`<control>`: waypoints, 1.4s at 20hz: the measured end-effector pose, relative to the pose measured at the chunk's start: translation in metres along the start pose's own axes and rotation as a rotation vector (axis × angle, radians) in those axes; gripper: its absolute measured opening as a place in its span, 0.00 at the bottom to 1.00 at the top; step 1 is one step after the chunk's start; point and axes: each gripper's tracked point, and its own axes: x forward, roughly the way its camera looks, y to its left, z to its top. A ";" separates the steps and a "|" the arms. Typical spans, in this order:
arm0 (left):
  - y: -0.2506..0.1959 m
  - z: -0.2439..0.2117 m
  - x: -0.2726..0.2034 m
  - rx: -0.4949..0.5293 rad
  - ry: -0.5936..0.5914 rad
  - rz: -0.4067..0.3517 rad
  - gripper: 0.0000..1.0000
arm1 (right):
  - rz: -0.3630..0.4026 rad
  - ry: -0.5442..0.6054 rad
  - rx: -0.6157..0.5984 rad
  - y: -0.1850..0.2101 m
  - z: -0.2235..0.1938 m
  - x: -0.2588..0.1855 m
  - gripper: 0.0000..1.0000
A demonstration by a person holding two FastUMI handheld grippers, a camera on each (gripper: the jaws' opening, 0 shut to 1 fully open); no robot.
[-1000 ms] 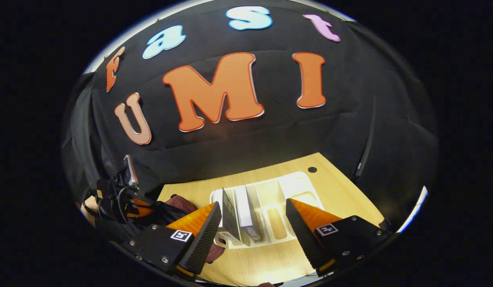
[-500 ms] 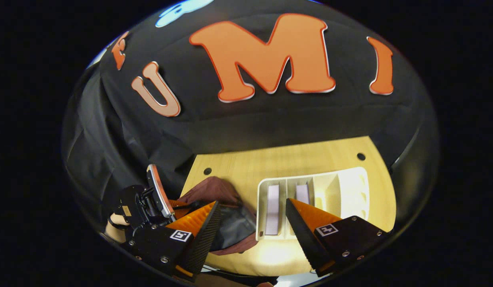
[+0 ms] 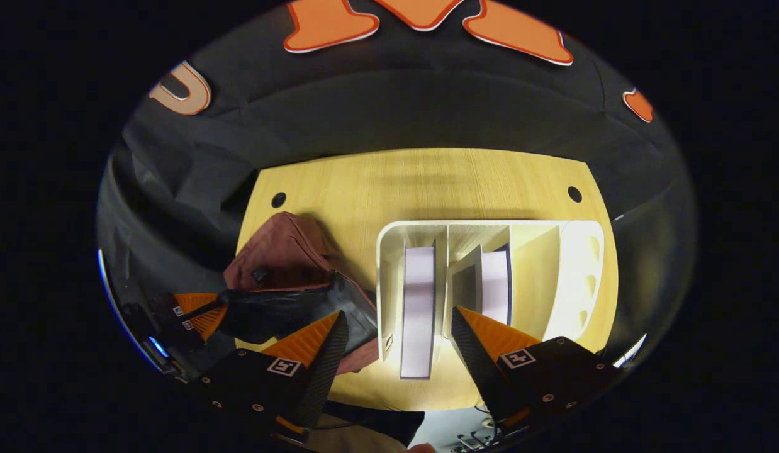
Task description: Open the schoolbag, grab two books from the bookshelf and put them into the schoolbag.
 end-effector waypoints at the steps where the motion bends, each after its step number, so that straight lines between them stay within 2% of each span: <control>1: 0.001 -0.002 0.000 0.000 0.001 -0.003 0.01 | -0.015 0.024 -0.004 -0.002 -0.003 0.007 0.99; 6: 0.004 -0.005 0.001 0.015 0.008 -0.006 0.01 | -0.039 0.123 0.009 -0.001 -0.011 0.033 1.00; 10: 0.006 -0.005 0.000 0.018 0.012 0.003 0.01 | -0.074 0.143 0.020 -0.005 -0.009 0.050 0.96; 12: 0.005 -0.006 0.000 0.014 0.015 0.003 0.01 | -0.085 0.143 0.035 -0.007 -0.007 0.056 0.79; 13: 0.005 -0.006 -0.001 0.013 0.015 0.001 0.01 | -0.100 0.147 0.043 -0.011 -0.010 0.060 0.63; 15: 0.004 -0.004 -0.001 0.015 0.016 0.000 0.01 | -0.102 0.143 0.067 -0.014 -0.012 0.066 0.37; 22: -0.002 -0.006 -0.002 0.012 0.022 -0.006 0.01 | -0.099 0.085 0.096 -0.016 -0.002 0.044 0.33; 28: -0.007 -0.007 -0.003 0.010 0.031 -0.014 0.01 | -0.090 -0.049 0.116 -0.022 0.029 -0.035 0.33</control>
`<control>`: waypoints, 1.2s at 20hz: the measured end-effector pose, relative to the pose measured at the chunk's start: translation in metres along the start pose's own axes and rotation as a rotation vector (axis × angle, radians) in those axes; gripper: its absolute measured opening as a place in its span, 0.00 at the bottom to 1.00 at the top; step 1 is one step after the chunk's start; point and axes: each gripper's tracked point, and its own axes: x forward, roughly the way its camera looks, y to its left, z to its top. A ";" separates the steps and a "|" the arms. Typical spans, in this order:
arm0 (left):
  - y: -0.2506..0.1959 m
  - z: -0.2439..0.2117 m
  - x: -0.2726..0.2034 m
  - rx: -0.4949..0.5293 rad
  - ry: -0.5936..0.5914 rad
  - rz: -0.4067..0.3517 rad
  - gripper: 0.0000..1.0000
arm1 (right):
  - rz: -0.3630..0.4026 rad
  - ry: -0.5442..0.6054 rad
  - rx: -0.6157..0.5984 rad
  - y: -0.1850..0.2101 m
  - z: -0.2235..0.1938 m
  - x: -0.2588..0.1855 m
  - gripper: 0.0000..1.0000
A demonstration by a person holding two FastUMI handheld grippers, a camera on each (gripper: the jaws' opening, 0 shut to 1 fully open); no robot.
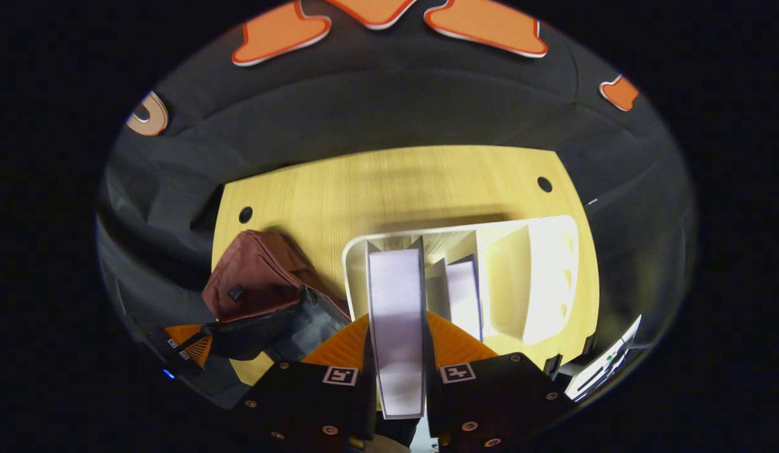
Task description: Open the schoolbag, grab two books from the bookshelf and put them into the schoolbag.
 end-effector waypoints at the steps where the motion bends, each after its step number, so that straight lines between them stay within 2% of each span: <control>1: -0.001 -0.002 0.000 0.000 -0.001 -0.001 0.01 | 0.013 -0.025 0.011 0.000 0.004 -0.019 0.33; 4: -0.002 -0.005 0.000 0.025 0.011 0.011 0.01 | 0.053 -0.100 0.005 -0.002 0.006 -0.068 0.32; 8: -0.008 -0.006 0.000 0.026 0.019 0.016 0.01 | 0.155 -0.182 0.034 0.005 -0.018 -0.118 0.31; 11: -0.008 -0.005 -0.002 0.009 0.009 0.034 0.01 | 0.270 -0.244 0.126 0.011 -0.050 -0.134 0.31; 14: -0.009 -0.002 -0.006 0.004 0.012 0.043 0.01 | 0.450 -0.247 0.280 0.026 -0.091 -0.117 0.31; 17: -0.011 0.004 -0.013 0.007 0.023 0.058 0.01 | 0.583 -0.228 0.418 0.038 -0.133 -0.087 0.31; 20: -0.014 0.010 -0.018 0.020 0.035 0.068 0.01 | 0.654 -0.216 0.538 0.046 -0.160 -0.044 0.30; 24: -0.019 0.019 -0.025 0.055 0.049 0.080 0.01 | 0.693 -0.185 0.645 0.061 -0.184 0.012 0.31</control>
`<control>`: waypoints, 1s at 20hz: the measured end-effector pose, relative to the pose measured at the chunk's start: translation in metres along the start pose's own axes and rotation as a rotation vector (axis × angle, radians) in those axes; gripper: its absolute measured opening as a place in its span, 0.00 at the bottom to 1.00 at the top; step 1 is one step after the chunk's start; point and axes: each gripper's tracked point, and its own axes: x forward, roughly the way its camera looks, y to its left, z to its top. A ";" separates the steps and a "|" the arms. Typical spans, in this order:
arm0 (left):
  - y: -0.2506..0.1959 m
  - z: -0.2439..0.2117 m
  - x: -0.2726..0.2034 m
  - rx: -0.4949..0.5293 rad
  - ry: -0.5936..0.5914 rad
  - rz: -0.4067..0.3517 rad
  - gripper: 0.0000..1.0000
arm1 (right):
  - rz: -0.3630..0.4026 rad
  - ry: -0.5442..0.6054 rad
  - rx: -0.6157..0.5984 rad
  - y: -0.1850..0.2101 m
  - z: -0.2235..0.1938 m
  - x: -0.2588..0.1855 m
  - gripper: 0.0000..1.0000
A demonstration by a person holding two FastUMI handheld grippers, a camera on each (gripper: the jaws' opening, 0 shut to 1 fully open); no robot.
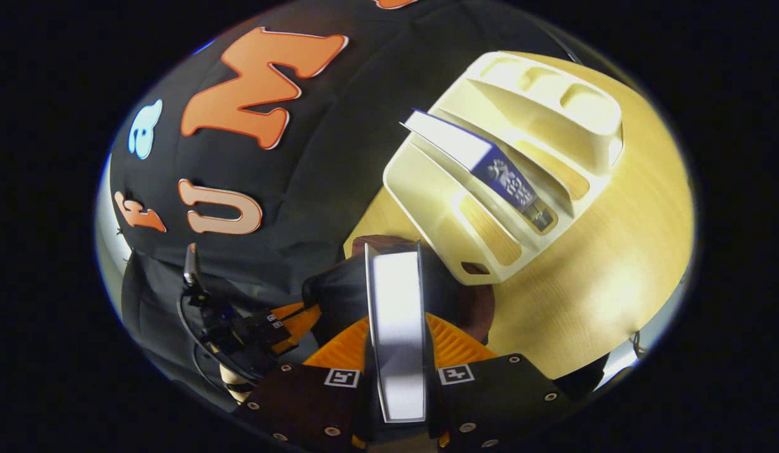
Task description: Open the schoolbag, grab two books from the bookshelf and put them into the schoolbag.
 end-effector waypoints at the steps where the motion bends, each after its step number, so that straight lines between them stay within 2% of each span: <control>1: -0.003 0.003 -0.001 0.008 0.001 -0.002 0.01 | -0.004 -0.009 0.008 -0.005 -0.004 0.008 0.31; 4: -0.012 0.013 -0.004 0.024 -0.003 -0.004 0.01 | -0.019 -0.039 -0.019 -0.014 -0.007 0.037 0.31; 11: -0.017 0.025 -0.010 0.042 -0.025 -0.005 0.01 | 0.001 -0.008 -0.019 0.004 -0.037 0.099 0.31; 17: -0.015 0.026 -0.013 0.039 -0.049 -0.015 0.01 | -0.048 -0.052 -0.036 0.023 -0.041 0.145 0.32; 20: -0.018 0.027 -0.014 0.022 -0.059 -0.033 0.00 | -0.095 -0.042 -0.032 0.023 -0.046 0.161 0.35</control>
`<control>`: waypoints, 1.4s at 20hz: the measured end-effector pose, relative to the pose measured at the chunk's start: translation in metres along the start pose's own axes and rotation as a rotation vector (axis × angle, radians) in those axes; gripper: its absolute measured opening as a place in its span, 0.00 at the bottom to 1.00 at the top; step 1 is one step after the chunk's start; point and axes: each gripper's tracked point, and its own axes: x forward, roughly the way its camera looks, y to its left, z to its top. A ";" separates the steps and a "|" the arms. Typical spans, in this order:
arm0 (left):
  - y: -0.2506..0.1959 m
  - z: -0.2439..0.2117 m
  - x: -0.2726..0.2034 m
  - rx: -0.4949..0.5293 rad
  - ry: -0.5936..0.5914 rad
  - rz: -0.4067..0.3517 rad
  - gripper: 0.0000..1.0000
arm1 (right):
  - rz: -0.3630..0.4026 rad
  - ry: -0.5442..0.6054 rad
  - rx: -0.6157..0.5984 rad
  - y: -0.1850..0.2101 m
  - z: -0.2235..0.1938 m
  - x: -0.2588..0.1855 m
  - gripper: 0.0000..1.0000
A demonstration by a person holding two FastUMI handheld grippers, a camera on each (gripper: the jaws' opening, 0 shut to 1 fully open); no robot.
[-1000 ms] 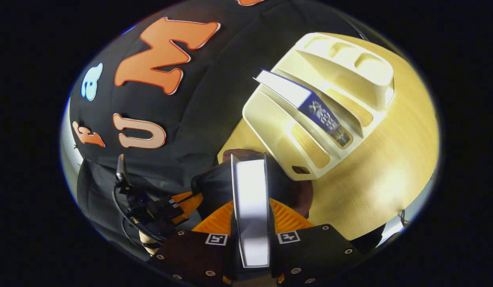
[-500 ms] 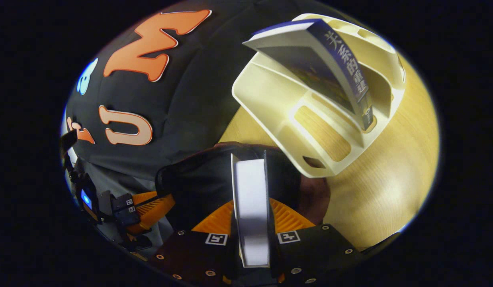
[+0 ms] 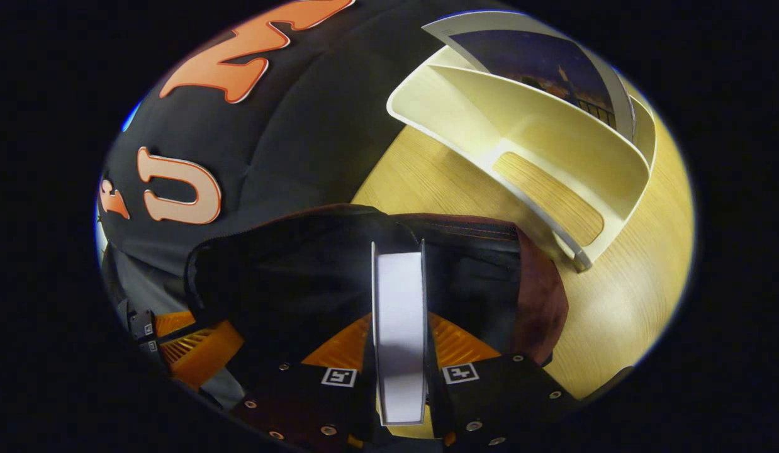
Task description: Open the schoolbag, grab two books from the bookshelf and put them into the schoolbag.
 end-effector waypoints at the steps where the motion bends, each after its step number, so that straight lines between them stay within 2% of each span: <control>1: 0.000 -0.002 0.000 0.006 0.002 -0.001 0.00 | -0.007 0.007 -0.003 0.002 -0.003 0.004 0.35; 2: 0.001 -0.004 0.000 0.011 0.005 0.003 0.01 | -0.022 0.013 -0.016 0.000 -0.005 0.006 0.37; 3: 0.001 -0.006 0.001 0.011 0.011 0.002 0.01 | -0.056 0.030 -0.043 -0.005 -0.009 0.009 0.27; 4: 0.000 -0.009 0.006 0.006 0.022 -0.005 0.00 | -0.103 0.063 -0.069 -0.014 -0.014 0.008 0.31; 5: -0.001 -0.012 0.006 0.000 0.029 -0.009 0.00 | -0.132 0.092 -0.077 -0.019 -0.024 0.010 0.49; 6: -0.002 -0.014 0.009 -0.004 0.035 -0.013 0.01 | -0.147 0.117 -0.068 -0.022 -0.029 0.010 0.81; 7: -0.001 -0.017 0.011 -0.019 0.038 -0.022 0.01 | -0.156 0.137 -0.066 -0.025 -0.032 0.008 0.89; 8: 0.000 -0.020 0.014 -0.039 0.036 -0.029 0.01 | -0.161 0.152 -0.071 -0.028 -0.033 0.005 0.87; 10: 0.005 -0.024 0.016 -0.074 0.034 -0.032 0.01 | -0.172 0.173 -0.106 -0.029 -0.033 -0.001 0.97; 13: 0.010 -0.030 0.018 -0.098 0.032 -0.037 0.00 | -0.193 0.179 -0.144 -0.045 -0.025 -0.017 0.98; 18: 0.007 -0.035 0.019 -0.120 0.026 -0.055 0.01 | -0.165 0.162 -0.240 -0.059 -0.012 -0.052 0.98; 22: 0.004 -0.040 0.020 -0.126 0.025 -0.065 0.01 | -0.136 0.066 -0.286 -0.069 0.008 -0.087 0.98; 26: 0.005 -0.044 0.020 -0.130 0.017 -0.074 0.01 | -0.201 -0.004 -0.352 -0.103 0.032 -0.144 0.98; 28: 0.002 -0.046 0.022 -0.133 0.019 -0.080 0.01 | -0.272 -0.020 -0.421 -0.124 0.048 -0.172 0.98</control>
